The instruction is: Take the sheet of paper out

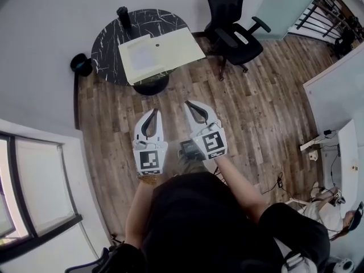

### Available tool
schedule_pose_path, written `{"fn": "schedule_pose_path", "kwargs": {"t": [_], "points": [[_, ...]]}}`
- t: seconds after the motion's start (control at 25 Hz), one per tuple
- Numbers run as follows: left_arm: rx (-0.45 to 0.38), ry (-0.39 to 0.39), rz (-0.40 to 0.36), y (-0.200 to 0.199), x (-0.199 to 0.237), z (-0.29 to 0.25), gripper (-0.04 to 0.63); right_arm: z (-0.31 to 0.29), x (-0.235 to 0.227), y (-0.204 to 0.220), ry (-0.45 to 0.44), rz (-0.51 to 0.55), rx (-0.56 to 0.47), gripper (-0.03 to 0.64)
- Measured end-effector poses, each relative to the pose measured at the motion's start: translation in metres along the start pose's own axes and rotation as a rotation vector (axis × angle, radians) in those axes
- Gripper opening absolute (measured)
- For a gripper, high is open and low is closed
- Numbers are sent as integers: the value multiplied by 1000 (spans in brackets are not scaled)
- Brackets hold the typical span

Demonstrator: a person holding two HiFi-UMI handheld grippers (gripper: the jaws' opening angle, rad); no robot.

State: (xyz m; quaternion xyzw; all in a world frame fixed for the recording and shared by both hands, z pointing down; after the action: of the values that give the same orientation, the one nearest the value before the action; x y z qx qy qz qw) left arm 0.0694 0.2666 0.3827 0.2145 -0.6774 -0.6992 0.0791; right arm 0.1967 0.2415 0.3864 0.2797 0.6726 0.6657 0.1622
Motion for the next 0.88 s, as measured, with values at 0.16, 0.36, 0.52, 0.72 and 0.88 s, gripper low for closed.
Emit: {"fn": "schedule_pose_path", "kwargs": {"t": [0.16,0.36,0.52,0.72,0.88], "points": [[35,-8,-3,-2,3,-16,9,-13,-20,4,-15,-36,26,-2],[85,-27,9,1,9,-32,9,-38,-41,9,-50,-49,22,-2],[121,-53,19,5,16,-44,9,-56,-53,18,-79,-59,47,-2],[151,-78,32,13,16,-62,9,-72,-70,30,-114,-66,61,-2],[172,-98,42,19,15,-74,9,-82,-81,38,-140,-74,69,-2]]}}
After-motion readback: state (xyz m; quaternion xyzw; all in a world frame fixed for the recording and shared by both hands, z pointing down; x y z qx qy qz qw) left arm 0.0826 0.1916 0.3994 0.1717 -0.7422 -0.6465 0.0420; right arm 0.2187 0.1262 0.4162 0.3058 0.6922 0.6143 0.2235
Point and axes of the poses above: the fingertips, and each gripper's own axes: z backward along the fingers, x to its left, y out of its underside, the point moved 4 cm from there along z, backward along the fingers, and after that the axes turned 1 degree about -z, right-handed, at the moved point
